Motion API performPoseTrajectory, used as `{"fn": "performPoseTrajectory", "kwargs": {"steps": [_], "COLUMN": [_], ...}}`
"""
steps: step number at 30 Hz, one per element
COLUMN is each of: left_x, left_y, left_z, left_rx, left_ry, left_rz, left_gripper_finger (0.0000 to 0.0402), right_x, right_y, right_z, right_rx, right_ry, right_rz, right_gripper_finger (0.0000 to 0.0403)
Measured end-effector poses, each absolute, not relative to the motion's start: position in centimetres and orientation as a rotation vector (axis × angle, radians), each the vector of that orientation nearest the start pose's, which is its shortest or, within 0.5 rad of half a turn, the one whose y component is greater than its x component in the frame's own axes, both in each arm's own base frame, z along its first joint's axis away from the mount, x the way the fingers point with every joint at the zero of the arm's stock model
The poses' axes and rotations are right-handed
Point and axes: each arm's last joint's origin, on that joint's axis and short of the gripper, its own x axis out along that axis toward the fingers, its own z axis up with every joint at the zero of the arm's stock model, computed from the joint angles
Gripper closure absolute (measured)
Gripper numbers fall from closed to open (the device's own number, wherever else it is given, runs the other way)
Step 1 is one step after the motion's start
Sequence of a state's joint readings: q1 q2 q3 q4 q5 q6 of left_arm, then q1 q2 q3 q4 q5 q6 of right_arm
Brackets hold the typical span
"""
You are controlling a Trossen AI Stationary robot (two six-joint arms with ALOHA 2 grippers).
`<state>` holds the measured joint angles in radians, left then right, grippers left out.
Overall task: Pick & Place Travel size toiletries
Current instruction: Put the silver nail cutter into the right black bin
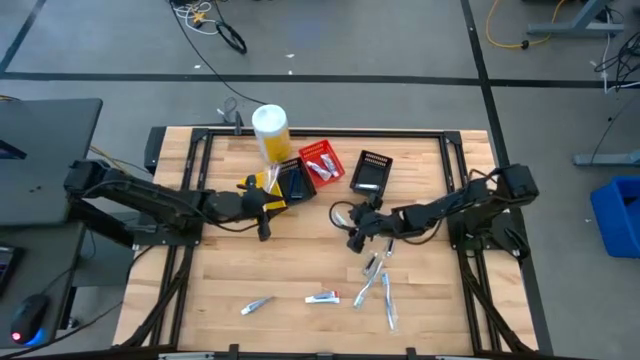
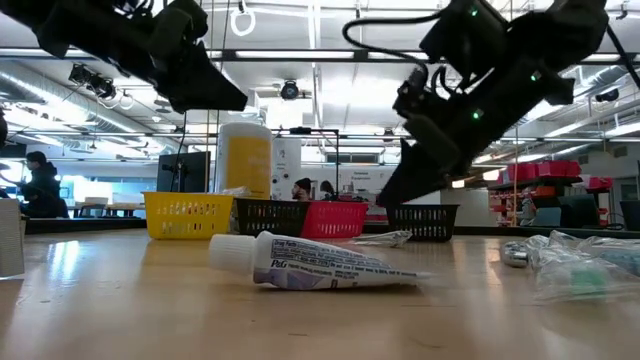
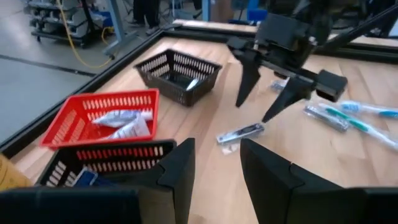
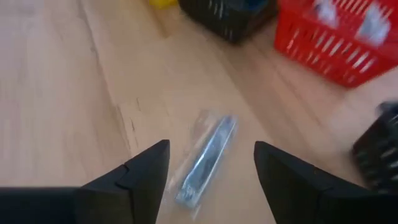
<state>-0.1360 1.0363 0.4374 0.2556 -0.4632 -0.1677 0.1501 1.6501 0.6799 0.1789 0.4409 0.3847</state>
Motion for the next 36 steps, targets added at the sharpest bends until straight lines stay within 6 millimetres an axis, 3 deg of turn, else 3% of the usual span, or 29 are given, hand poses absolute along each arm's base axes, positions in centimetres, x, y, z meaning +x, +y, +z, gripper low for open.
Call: {"fn": "performPoseTrajectory", "kwargs": {"steps": [6, 13, 19, 24, 36], "left_x": [21.1, 21.2, 21.1, 21.1, 21.1], "left_y": [-1.6, -1.6, -1.6, -1.6, -1.6], "left_z": [21.3, 21.5, 21.5, 21.4, 21.4], "left_rx": [-0.045, -0.020, -0.023, -0.022, -0.025], "left_ry": [0.288, 0.272, 0.277, 0.280, 0.281], "left_rz": [0.346, 0.338, 0.337, 0.337, 0.338], "left_gripper_finger": [0.0265, 0.0265, 0.0265, 0.0265, 0.0264], "right_x": [29.8, 30.2, 30.1, 30.2, 29.9], "right_y": [3.2, 3.2, 3.0, 2.7, 2.1], "right_z": [10.7, 9.3, 9.2, 9.2, 10.1], "right_rx": [0.188, 0.205, 0.096, 0.118, 0.153], "right_ry": [0.721, 0.731, 0.762, 0.786, 0.798], "right_rz": [-0.452, -0.459, -0.445, -0.389, -0.353], "right_gripper_finger": [0.0187, 0.0193, 0.0234, 0.0275, 0.0325]}}
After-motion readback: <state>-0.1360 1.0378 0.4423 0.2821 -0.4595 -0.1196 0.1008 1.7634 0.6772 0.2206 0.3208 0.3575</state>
